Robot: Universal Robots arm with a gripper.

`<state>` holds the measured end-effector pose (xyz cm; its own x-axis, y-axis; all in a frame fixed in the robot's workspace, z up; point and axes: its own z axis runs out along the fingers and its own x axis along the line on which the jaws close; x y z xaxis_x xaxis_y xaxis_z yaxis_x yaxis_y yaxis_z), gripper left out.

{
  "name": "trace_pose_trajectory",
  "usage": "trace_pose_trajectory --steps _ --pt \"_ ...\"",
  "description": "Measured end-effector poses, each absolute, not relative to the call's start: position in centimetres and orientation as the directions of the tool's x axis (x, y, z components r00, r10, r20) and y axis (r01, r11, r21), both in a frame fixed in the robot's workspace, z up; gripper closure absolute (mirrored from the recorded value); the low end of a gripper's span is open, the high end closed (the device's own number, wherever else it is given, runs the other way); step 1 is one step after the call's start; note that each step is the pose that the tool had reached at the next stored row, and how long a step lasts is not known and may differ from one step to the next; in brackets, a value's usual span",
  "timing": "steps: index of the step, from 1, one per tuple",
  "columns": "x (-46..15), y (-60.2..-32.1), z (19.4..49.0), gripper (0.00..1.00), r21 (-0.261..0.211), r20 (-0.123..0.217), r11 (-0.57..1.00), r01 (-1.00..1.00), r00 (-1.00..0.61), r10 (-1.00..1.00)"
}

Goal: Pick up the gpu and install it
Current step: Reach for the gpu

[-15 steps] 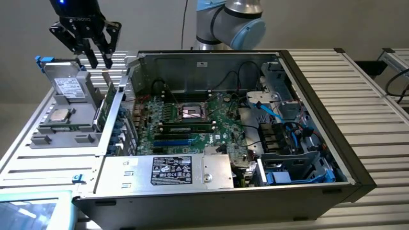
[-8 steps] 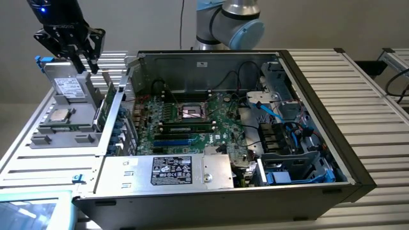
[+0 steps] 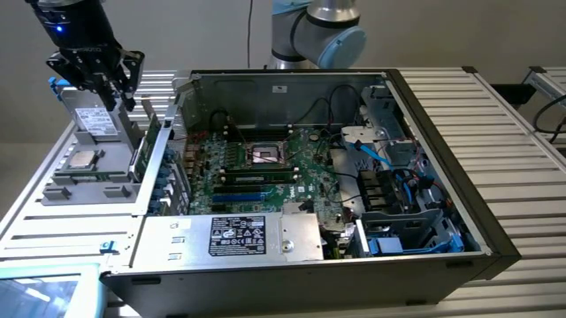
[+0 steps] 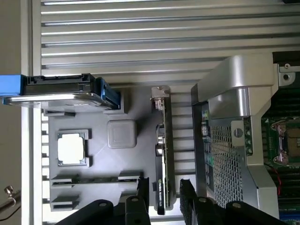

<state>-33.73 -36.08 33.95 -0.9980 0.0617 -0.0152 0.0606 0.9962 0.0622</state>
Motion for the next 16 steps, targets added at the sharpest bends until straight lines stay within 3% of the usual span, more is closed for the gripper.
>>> trace_pose_trajectory --steps 10,16 --pt "-33.7 -36.4 31.3 0.60 0.063 -0.015 0.996 0.060 -0.998 0.061" --pt "-33.7 -36.4 31.1 0.60 0.063 -0.014 0.996 0.060 -0.998 0.061"
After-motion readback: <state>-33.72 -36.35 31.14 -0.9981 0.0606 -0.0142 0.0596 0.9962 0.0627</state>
